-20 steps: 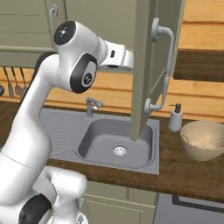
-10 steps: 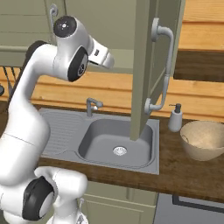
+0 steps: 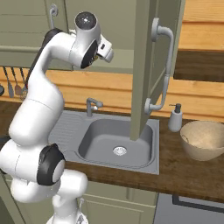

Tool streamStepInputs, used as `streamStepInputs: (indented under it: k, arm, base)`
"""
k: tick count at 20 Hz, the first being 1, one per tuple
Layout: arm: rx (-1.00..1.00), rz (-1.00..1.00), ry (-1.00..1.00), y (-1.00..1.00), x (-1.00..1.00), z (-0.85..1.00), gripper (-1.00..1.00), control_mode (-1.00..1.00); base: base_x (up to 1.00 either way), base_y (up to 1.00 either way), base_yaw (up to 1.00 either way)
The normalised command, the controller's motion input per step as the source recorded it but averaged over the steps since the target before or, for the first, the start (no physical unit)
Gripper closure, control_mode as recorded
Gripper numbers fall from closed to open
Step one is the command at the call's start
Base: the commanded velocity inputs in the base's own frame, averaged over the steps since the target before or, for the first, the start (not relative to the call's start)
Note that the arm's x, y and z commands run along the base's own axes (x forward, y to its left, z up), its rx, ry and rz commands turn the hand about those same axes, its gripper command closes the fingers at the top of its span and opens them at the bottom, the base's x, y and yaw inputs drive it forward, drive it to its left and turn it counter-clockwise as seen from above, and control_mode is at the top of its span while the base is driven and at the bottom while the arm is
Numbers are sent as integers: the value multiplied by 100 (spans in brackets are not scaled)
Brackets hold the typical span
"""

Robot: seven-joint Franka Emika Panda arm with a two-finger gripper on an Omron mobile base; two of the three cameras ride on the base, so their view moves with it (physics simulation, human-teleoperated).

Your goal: Open the cabinet, pick up the bread from the cabinet and place it in the basket. Then move the basket to the dining counter.

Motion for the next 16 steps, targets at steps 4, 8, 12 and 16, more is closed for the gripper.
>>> streamStepInputs:
  k: [4, 8, 12, 16]
  arm:
    - [0, 0, 2, 40, 80, -9, -100, -100]
    - [0, 1, 4, 11, 59, -17, -100, -100]
    - [4, 1, 2, 0, 37, -8, -100, -100]
    - [8, 2, 4, 0, 18, -12, -100, -100]
  base:
    - [0, 0, 0]
    - [0, 0, 0]
    - [0, 0, 0]
    - [0, 0, 0]
